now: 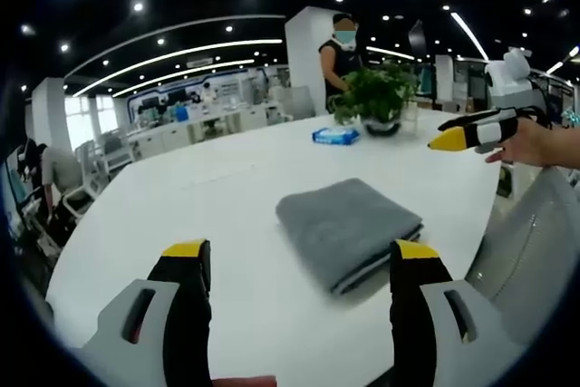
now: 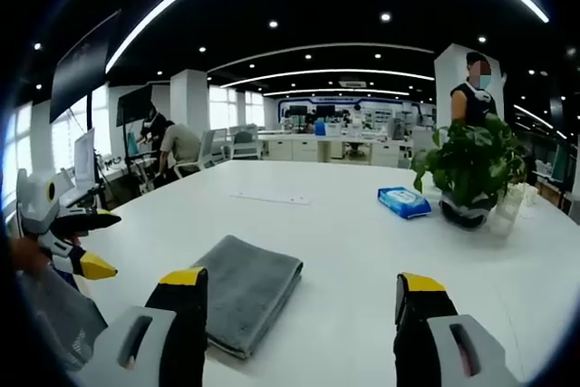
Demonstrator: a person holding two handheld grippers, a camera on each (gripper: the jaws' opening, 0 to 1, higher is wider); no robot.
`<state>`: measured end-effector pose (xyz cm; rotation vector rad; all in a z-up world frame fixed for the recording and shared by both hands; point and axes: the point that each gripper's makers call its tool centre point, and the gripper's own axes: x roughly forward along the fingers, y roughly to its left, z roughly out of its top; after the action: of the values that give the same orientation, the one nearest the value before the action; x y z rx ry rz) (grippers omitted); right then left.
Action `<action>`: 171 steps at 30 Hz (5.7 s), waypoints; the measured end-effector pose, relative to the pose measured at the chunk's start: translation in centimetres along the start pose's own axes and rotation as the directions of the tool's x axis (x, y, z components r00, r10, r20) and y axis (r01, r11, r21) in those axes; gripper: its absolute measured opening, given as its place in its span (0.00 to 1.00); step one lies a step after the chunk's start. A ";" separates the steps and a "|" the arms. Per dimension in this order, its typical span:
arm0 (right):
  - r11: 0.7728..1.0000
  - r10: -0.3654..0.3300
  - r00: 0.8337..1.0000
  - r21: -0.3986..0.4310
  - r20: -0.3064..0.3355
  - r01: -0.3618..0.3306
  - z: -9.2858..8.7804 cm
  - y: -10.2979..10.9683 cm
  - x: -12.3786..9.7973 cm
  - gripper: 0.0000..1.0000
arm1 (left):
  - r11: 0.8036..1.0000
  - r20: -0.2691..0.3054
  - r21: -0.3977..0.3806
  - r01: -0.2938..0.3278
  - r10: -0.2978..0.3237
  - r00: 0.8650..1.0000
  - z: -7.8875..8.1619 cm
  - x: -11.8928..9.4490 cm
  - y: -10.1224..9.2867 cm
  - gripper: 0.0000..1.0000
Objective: Open the folded towel by lifting each exposed corner and separating the folded layers until the towel lies flat within the target outline without major curled edges
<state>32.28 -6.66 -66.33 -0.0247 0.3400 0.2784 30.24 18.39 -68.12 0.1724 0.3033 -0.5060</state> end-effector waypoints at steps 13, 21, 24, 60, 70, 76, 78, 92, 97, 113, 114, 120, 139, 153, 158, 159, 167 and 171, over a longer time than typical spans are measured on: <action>1.000 0.002 1.000 0.001 0.005 -0.002 0.1 0.0 0.1 0.84 | 1.000 -0.013 -0.004 -0.004 0.004 1.000 -0.3 0.1 0.1 0.88; 1.000 0.005 1.000 0.001 -0.016 -0.005 -0.3 0.2 0.1 0.89 | 0.999 -0.011 -0.024 -0.027 0.027 1.000 -0.3 0.1 0.6 0.93; 1.000 0.002 1.000 -0.005 -0.013 -0.002 -0.2 0.2 0.1 0.89 | 0.999 -0.025 -0.022 -0.026 0.025 0.999 -0.6 0.1 0.5 0.94; 0.997 -0.069 0.998 0.034 -0.001 0.069 0.1 -1.6 -0.3 0.87 | 0.999 -0.120 0.013 0.039 -0.037 0.992 -2.3 0.7 -1.0 0.88; 0.990 -0.123 0.992 0.074 -0.006 0.123 0.0 -3.0 -0.8 0.83 | 0.990 -0.085 0.064 0.128 -0.122 0.989 -0.6 1.9 -4.4 0.77; 0.986 -0.141 0.990 0.082 -0.011 0.141 -0.1 -3.4 -0.9 0.81 | 0.969 -0.101 0.127 0.210 -0.198 0.975 -0.5 4.0 -8.1 0.75; 0.986 -0.142 0.990 0.091 -0.013 0.143 -0.2 -3.5 -0.9 0.81 | 0.960 -0.106 0.148 0.238 -0.224 0.969 -0.6 4.8 -9.2 0.75; 0.982 -0.153 0.988 0.108 -0.034 0.156 -0.6 -3.8 -0.9 0.80 | 0.914 -0.173 0.248 0.322 -0.285 0.943 -2.9 10.0 -12.7 0.62; 0.979 -0.156 0.987 0.123 -0.040 0.160 -0.8 -4.0 -0.9 0.80 | 0.900 -0.213 0.290 0.326 -0.272 0.938 -4.0 11.3 -12.7 0.55; 0.980 -0.150 0.987 0.125 -0.052 0.155 -1.0 -3.9 -0.8 0.79 | 0.893 -0.263 0.299 0.337 -0.263 0.928 -5.2 12.4 -12.8 0.48; 0.980 -0.150 0.987 0.127 -0.052 0.155 -1.1 -3.9 -0.8 0.79 | 0.896 -0.260 0.292 0.336 -0.264 0.929 -5.1 12.4 -12.8 0.46; 0.979 -0.147 0.987 0.133 -0.061 0.154 -1.3 -3.9 -0.7 0.78 | 0.907 -0.243 0.242 0.344 -0.286 0.927 -4.4 12.2 -12.9 0.29; 0.981 -0.145 0.987 0.120 -0.073 0.153 -1.5 -3.8 -0.7 0.77 | 0.928 -0.162 0.181 0.325 -0.297 0.941 -1.1 11.5 -12.6 0.09; 0.985 -0.133 0.987 0.101 -0.090 0.142 -1.8 -3.4 -0.5 0.76 | 0.988 0.078 -0.025 0.154 -0.151 0.985 5.1 10.1 -7.2 0.08; 0.986 -0.132 0.987 0.093 -0.095 0.140 -1.9 -3.4 -0.4 0.76 | 0.992 0.129 -0.103 0.077 -0.064 0.990 6.0 9.4 -4.1 0.08; 0.986 -0.131 0.987 0.092 -0.095 0.140 -1.9 -3.4 -0.4 0.76 | 0.991 0.140 -0.122 0.061 -0.044 0.989 6.1 9.2 -3.4 0.08; 0.989 -0.124 0.986 0.071 -0.111 0.133 -2.1 -3.0 -0.2 0.75 | 0.977 0.161 -0.215 -0.010 0.046 0.986 5.5 7.9 -0.6 0.08; 0.990 -0.122 0.985 0.059 -0.118 0.130 -2.2 -2.9 -0.2 0.75 | 0.958 0.163 -0.287 -0.021 0.071 0.984 4.9 7.4 0.2 0.09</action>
<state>32.18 -9.68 -68.43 0.0029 0.4594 0.1406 37.68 14.12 -65.90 -0.1442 0.1998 -0.4225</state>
